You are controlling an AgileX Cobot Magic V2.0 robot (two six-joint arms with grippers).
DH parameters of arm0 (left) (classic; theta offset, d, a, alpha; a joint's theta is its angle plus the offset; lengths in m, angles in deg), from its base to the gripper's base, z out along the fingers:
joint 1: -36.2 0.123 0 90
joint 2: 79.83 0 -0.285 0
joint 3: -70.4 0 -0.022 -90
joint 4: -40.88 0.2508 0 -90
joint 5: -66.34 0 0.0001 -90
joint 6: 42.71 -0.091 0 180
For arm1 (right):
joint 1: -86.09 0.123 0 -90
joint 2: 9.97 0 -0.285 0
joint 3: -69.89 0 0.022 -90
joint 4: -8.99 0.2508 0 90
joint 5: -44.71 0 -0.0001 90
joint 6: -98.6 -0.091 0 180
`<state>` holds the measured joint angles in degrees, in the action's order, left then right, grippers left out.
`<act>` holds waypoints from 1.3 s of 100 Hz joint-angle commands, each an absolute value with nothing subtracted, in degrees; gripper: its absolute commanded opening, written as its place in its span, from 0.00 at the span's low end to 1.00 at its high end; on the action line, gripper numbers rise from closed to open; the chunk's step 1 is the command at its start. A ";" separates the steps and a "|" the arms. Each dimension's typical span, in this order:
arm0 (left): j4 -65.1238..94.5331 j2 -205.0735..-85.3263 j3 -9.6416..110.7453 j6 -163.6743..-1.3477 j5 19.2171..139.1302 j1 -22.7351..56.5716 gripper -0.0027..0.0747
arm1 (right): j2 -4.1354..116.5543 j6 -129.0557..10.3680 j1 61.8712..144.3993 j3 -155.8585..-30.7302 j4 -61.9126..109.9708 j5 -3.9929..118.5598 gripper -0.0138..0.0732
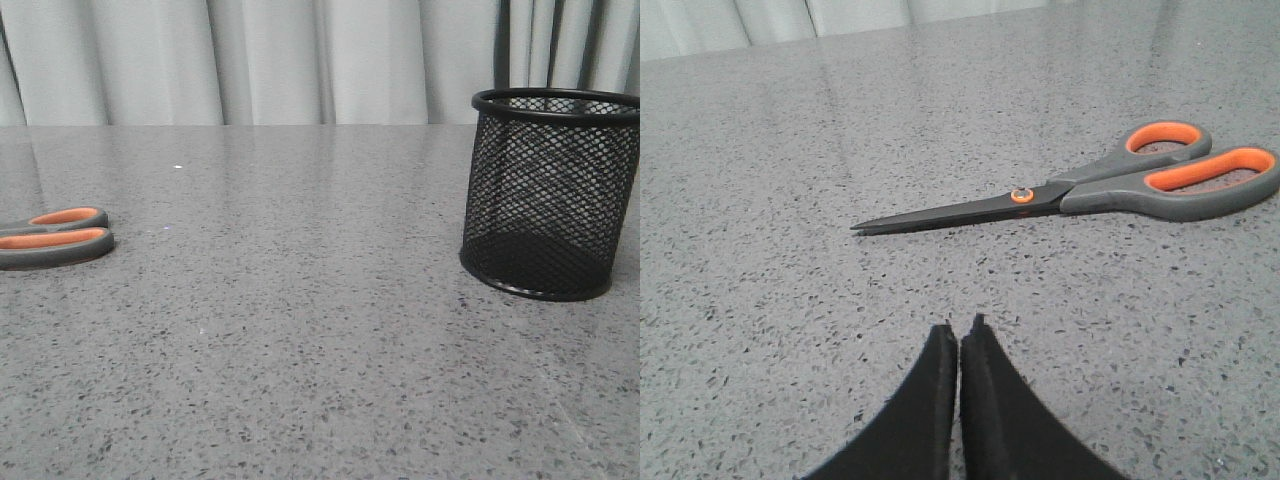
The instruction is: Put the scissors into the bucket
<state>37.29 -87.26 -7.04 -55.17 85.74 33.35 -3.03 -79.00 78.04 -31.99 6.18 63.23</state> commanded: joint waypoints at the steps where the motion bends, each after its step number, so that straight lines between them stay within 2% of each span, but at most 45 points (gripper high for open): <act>1: 36.84 -85.68 -9.60 -54.82 82.76 33.36 0.01 | -4.02 -78.65 78.14 -31.35 6.03 61.55 0.08; 73: 36.84 -85.68 -9.60 -54.82 82.76 33.36 0.01 | -4.02 -78.65 78.14 -31.35 6.03 61.31 0.08; 89: 40.50 -85.68 -9.60 -54.82 82.76 33.36 0.01 | -4.02 -78.65 78.14 -31.35 5.92 54.75 0.08; 98: 40.88 -85.68 -9.60 -54.82 81.81 33.36 0.01 | -4.02 -78.65 78.14 -31.35 14.00 46.75 0.08; 115: 33.68 -85.68 -9.60 -54.82 71.50 33.36 0.01 | -4.02 -78.65 78.14 -31.35 31.08 39.26 0.08; 130: 12.01 -85.68 -9.60 -54.82 63.56 33.36 0.01 | -4.02 -78.65 78.14 -31.35 34.87 43.10 0.08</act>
<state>23.96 -87.26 -7.04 -55.17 72.86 33.35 -3.03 -79.00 78.04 -31.99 32.28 45.72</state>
